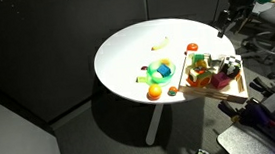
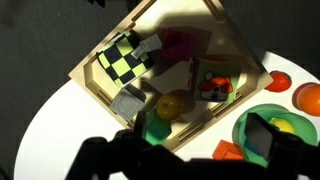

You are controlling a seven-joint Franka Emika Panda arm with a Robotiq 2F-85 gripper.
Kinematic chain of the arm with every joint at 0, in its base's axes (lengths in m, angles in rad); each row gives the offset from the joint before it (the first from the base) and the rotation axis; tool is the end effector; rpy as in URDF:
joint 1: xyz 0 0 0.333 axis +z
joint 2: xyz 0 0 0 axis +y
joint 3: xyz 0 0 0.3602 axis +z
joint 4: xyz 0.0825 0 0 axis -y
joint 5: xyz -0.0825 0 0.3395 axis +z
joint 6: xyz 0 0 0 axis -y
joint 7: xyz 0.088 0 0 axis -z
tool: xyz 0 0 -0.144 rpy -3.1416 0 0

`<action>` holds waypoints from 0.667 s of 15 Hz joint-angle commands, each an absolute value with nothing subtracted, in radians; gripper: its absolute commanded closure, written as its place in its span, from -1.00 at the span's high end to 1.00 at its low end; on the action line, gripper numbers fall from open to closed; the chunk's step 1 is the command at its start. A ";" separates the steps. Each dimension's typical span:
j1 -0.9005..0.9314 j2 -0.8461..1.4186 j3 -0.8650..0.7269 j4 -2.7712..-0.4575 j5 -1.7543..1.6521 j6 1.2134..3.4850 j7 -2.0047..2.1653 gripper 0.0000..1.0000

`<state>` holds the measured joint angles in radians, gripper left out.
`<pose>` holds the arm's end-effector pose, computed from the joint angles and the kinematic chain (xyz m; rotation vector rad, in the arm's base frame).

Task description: Put the soft orange block on the tray

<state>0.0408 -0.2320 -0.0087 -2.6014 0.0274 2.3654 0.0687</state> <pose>0.3806 0.0133 0.3725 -3.1194 0.0873 0.0079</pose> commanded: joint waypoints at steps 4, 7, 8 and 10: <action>0.001 -0.351 0.025 -2.620 -0.037 2.241 0.157 1.00; -0.005 -0.379 0.029 -2.613 -0.058 2.156 0.154 1.00; -0.005 -0.387 0.029 -2.609 -0.062 2.129 0.147 1.00; 0.003 -0.358 0.022 -2.605 -0.037 2.152 0.129 1.00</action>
<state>0.0109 -0.3585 0.0147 -2.6061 -0.0409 2.1522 0.1321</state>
